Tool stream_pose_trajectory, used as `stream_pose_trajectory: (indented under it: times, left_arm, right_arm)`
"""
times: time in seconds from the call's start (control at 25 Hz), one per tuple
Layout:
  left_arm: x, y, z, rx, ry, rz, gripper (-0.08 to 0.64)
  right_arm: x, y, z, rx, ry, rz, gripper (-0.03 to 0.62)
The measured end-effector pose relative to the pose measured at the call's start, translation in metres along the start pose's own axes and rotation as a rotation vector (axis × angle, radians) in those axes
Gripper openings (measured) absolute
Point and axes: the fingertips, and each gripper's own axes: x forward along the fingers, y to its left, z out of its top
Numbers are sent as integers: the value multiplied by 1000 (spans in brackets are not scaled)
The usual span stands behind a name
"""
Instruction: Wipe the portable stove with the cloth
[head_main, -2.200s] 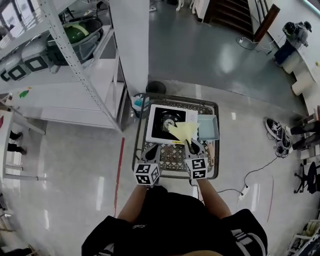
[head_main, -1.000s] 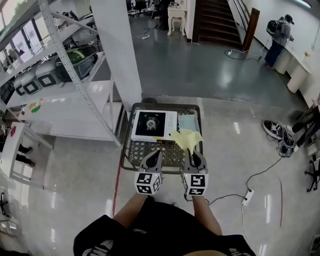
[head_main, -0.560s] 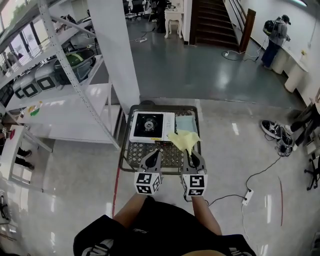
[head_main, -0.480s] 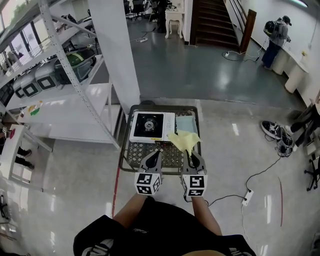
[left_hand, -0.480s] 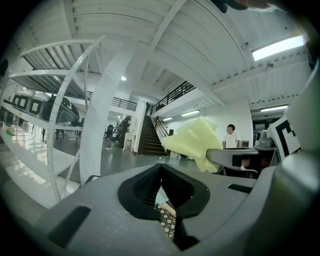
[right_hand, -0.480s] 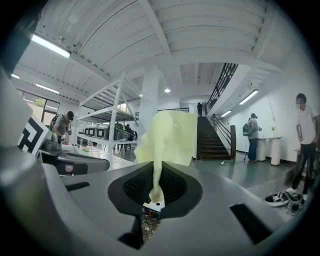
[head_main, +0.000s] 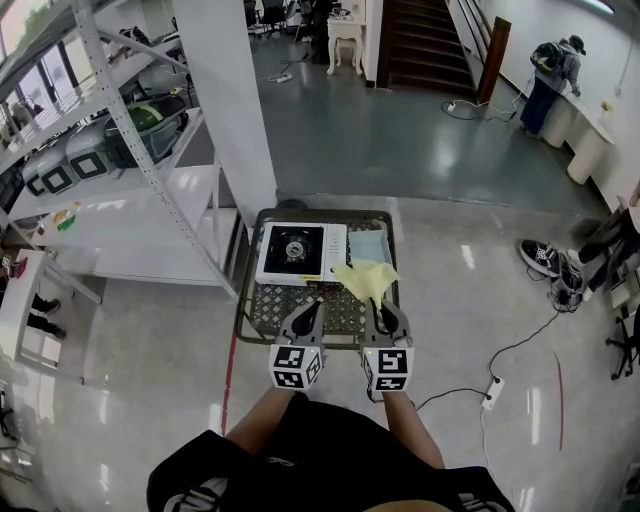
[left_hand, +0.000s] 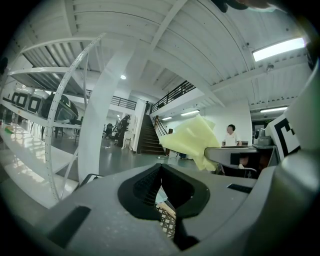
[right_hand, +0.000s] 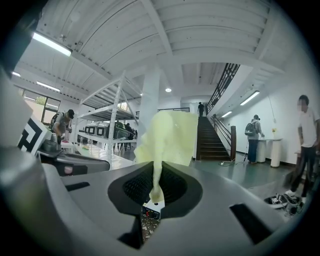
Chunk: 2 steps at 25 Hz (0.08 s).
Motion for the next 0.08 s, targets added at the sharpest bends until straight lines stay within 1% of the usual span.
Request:
stream_pose_trajectory:
  times: [0.08]
  left_arm:
    - [1,0,-1,-1,0,0,18]
  right_arm:
    - [0,0,-1,0,2,-2,23]
